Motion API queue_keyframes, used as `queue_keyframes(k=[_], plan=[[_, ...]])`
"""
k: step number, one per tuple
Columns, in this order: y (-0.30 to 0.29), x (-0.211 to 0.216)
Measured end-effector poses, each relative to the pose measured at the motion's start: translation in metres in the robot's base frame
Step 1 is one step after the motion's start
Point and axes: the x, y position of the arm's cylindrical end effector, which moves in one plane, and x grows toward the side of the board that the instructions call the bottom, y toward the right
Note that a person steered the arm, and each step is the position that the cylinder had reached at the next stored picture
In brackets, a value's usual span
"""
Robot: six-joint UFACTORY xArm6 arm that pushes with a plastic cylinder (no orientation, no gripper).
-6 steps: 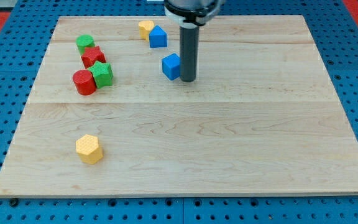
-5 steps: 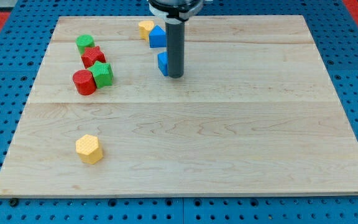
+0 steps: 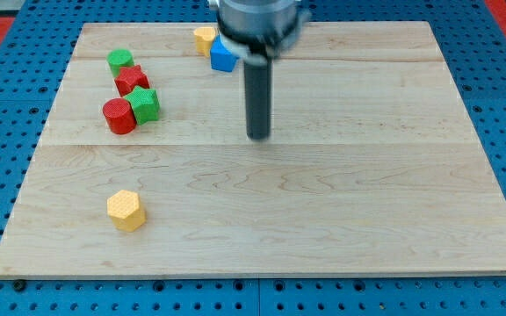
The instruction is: Move the yellow hexagon to the bottom right of the blue cube
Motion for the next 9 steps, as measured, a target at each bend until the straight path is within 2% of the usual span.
queue_keyframes(k=[1,2,3,4,5,6,8,9], plan=[[-0.026,0.104],[-0.122,0.151],[-0.193,0.131],[-0.189,0.102],[-0.166,0.083],[-0.079,0.074],[-0.082,-0.072],[-0.054,-0.076]])
